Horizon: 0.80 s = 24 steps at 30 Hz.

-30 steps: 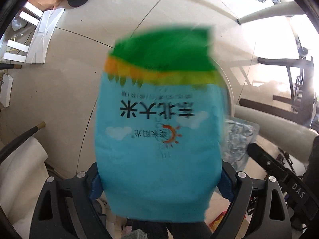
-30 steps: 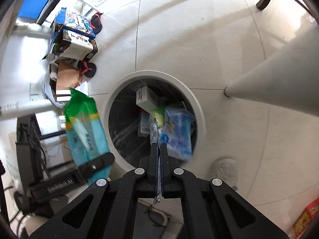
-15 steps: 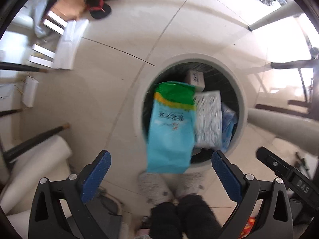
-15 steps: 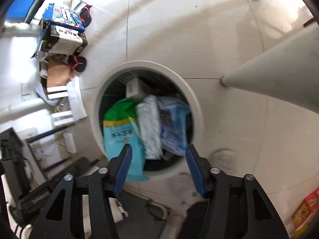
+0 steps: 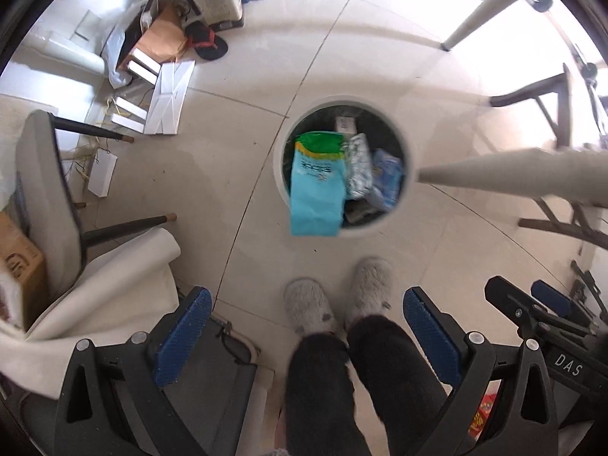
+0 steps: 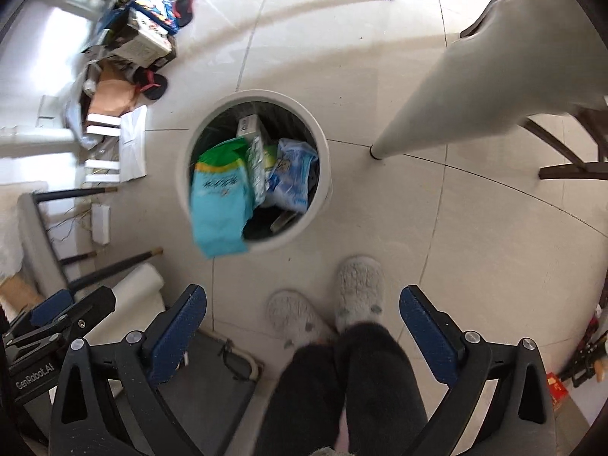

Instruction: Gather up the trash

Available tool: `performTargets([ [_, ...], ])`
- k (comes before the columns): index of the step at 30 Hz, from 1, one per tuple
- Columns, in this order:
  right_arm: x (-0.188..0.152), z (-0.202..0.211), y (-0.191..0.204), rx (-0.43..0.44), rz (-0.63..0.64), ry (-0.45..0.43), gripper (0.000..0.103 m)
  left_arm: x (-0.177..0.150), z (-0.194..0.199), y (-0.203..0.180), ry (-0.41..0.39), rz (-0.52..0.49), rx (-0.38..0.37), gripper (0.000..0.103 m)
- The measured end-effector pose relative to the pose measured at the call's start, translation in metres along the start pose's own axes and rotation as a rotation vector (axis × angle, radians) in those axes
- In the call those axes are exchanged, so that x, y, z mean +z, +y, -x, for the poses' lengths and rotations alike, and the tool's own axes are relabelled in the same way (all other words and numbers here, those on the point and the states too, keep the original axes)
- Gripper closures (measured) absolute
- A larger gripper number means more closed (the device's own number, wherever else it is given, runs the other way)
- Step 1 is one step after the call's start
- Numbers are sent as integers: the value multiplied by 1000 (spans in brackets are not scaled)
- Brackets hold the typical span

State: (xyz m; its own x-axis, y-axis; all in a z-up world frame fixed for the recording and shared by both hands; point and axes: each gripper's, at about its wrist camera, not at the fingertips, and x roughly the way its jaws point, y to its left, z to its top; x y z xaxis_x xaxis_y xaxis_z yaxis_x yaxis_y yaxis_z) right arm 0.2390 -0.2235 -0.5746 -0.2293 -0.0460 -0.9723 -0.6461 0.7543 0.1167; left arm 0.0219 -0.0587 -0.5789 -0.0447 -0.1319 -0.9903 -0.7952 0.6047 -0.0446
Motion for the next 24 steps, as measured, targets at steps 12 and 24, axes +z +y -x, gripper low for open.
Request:
performTargets([
  [12, -66, 216, 5, 113, 9, -86, 0, -48, 172, -9, -70, -164, -137, 0],
  [24, -176, 389, 46, 233, -76, -257, 0, -85, 315, 22, -220, -348, -268, 0],
])
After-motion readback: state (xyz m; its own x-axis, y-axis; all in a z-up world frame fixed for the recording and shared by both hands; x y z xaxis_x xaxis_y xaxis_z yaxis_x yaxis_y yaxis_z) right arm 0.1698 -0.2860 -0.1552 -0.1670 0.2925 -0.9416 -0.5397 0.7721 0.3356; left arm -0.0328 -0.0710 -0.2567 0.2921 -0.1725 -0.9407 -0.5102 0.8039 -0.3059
